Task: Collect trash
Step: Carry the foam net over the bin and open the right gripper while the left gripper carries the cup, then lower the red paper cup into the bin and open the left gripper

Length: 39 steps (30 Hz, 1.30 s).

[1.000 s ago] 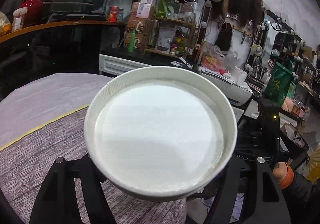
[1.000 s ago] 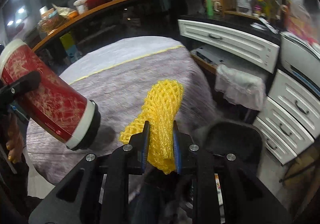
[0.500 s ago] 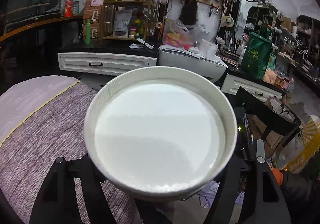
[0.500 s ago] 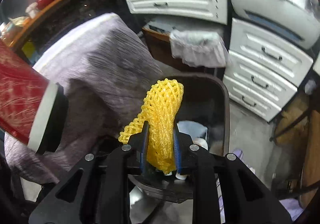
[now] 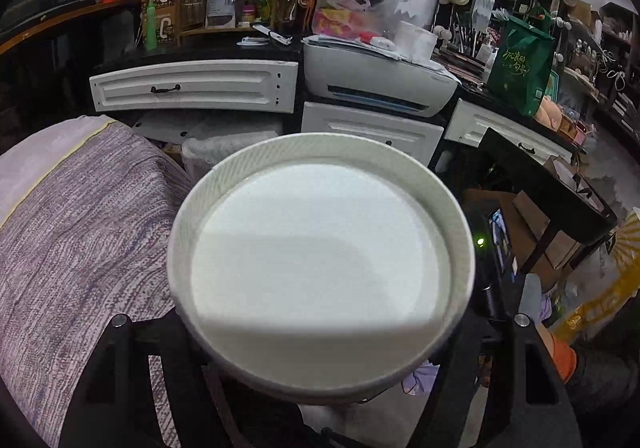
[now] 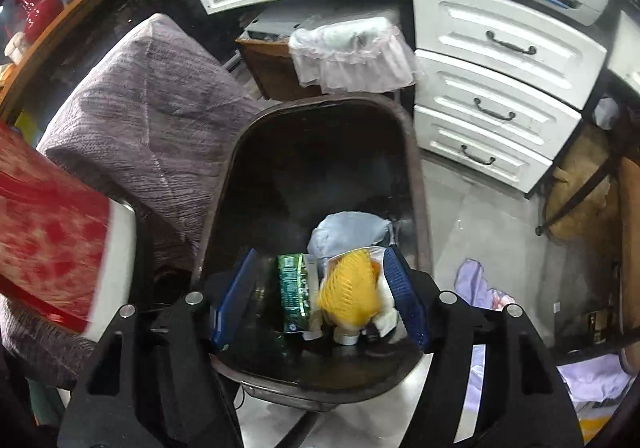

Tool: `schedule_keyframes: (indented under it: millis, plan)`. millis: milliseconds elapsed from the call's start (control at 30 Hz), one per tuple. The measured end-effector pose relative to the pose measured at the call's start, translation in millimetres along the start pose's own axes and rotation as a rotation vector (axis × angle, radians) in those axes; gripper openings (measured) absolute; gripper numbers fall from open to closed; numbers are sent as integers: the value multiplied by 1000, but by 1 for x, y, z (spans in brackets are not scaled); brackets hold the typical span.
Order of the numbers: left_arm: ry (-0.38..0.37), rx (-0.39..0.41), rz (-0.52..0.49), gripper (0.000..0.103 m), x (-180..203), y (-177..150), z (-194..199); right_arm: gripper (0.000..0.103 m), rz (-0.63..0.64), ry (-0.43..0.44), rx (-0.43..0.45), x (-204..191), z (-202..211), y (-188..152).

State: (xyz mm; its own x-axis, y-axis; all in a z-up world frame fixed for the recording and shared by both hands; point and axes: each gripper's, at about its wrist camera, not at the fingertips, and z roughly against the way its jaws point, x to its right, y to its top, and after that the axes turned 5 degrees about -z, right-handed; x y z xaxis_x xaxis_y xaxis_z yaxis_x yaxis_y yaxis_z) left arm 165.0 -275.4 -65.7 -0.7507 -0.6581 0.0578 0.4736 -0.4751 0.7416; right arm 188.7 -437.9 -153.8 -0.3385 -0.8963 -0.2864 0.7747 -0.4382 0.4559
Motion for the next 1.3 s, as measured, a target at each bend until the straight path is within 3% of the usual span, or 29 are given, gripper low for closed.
schedule_keyframes:
  millis: [533, 867, 967, 1133, 1300]
  plan:
    - [-10, -132, -50, 70, 27, -13, -67, 74, -36, -75, 146, 41, 77, -5]
    - [-10, -270, -68, 71, 32, -20, -123, 75, -73, -44, 196, 47, 95, -3]
    - [7, -303, -76, 79, 32, -23, -132, 75, -77, -40, 210, 45, 100, -2]
    - [7, -300, -65, 84, 29, -25, -126, 78, -88, -46, 250, 42, 111, -2]
    - [22, -231, -39, 86, 26, -20, -93, 82, -94, -82, 347, 31, 135, 0]
